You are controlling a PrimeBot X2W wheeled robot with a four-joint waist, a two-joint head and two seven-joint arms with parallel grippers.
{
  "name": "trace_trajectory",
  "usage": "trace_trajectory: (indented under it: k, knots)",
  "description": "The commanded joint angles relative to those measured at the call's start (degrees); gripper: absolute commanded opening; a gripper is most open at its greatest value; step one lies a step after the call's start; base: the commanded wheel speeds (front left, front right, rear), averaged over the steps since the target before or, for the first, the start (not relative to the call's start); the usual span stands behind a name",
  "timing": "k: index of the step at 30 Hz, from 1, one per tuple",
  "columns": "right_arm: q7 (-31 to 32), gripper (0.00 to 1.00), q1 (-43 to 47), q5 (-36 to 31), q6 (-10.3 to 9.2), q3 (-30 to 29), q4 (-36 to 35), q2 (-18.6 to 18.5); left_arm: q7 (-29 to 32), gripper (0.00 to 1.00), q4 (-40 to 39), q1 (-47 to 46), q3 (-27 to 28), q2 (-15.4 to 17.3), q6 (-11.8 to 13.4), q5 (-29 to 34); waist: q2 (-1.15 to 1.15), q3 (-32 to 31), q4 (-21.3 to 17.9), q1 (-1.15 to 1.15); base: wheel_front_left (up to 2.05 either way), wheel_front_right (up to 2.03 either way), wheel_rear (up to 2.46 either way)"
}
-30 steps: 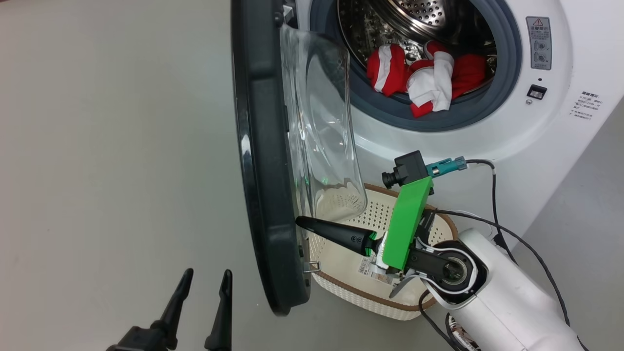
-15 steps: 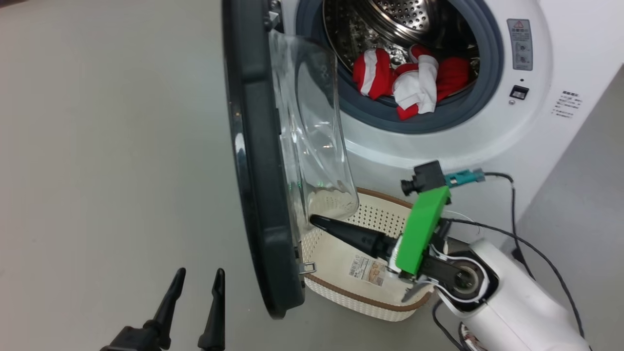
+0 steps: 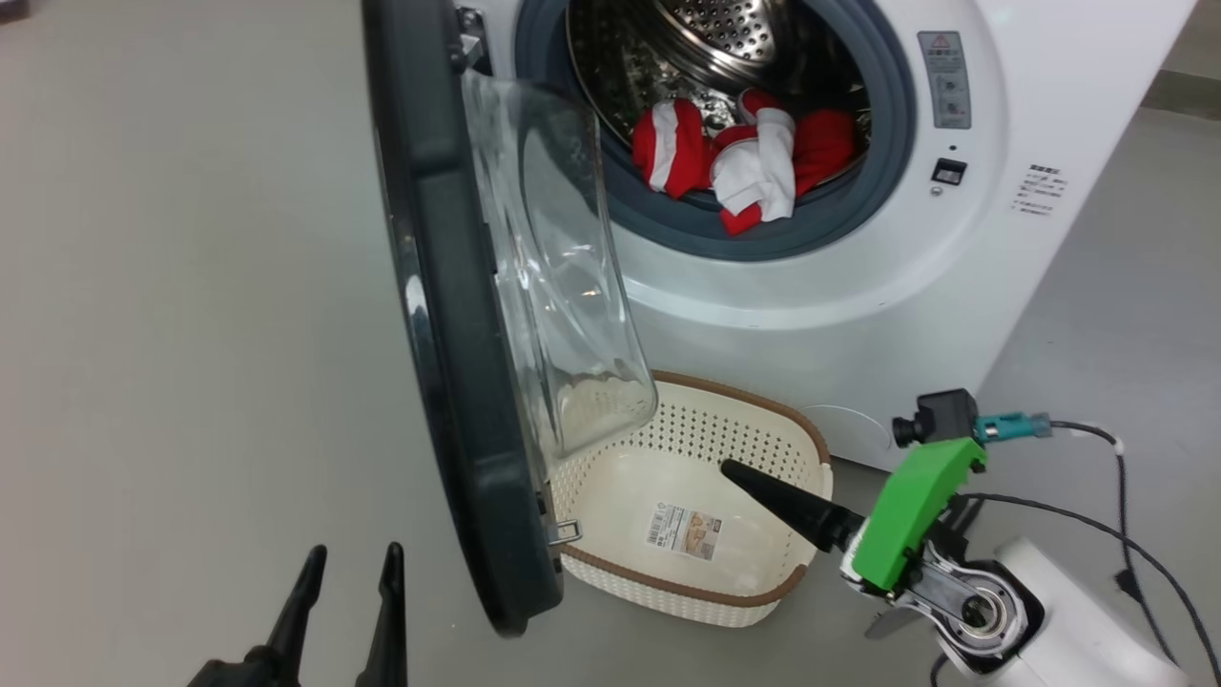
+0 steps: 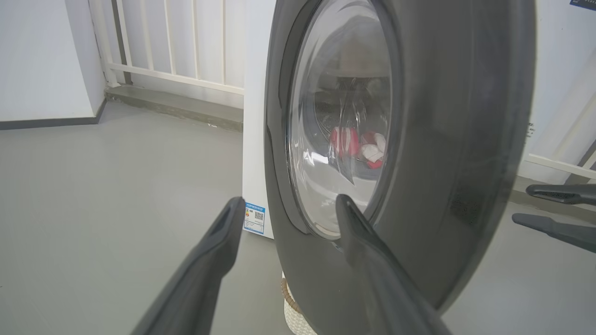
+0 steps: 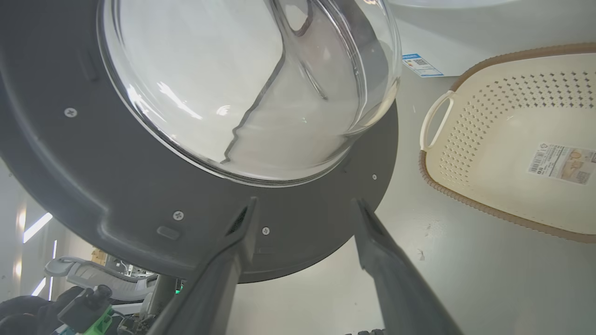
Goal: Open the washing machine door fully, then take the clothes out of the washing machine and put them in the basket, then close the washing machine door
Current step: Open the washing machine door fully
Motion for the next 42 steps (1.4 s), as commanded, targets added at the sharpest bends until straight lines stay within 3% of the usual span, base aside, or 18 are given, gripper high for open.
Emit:
trace_trajectory:
  k: [1, 14, 24, 32, 42]
  knots:
    - [-1.1, 1.0, 0.35, -0.84, 0.44, 0.39, -1.13, -0.44, -0.46, 1.0, -1.52, -0.62, 2.26, 0.43, -0.36, 0.6, 0.0, -0.39, -0.88, 0.0, 0.0, 0.0, 0.0]
    - [-13.42, 1.0, 4.99, -5.31, 0.44, 3.85, 0.13, -4.62, -0.46, 1.0, -1.19, 0.59, 4.41, 0.43, -0.85, 1.22, 0.0, -1.54, -3.82, 0.0, 0.0, 0.0, 0.0]
    - [-27.95, 1.0, 5.48, -12.94, 0.44, 9.99, 1.83, -7.95, -0.46, 1.0, -0.74, 1.01, 4.87, 0.43, -1.15, 1.73, 0.0, -2.11, -5.01, 0.0, 0.0, 0.0, 0.0]
    - [-34.33, 1.0, 4.87, -18.18, 0.44, 13.66, 4.18, -9.06, -0.46, 1.0, -0.1, 0.38, 5.22, 0.43, -1.55, 1.97, 0.0, -1.85, -5.18, 0.0, 0.0, 0.0, 0.0]
    - [-34.76, 1.0, 7.58, -34.43, 0.44, 5.14, 2.67, -6.6, -0.46, 1.0, 0.08, -0.29, 5.68, 0.43, -1.59, 2.13, 0.0, -1.38, -5.58, 0.0, 0.0, 0.0, 0.0]
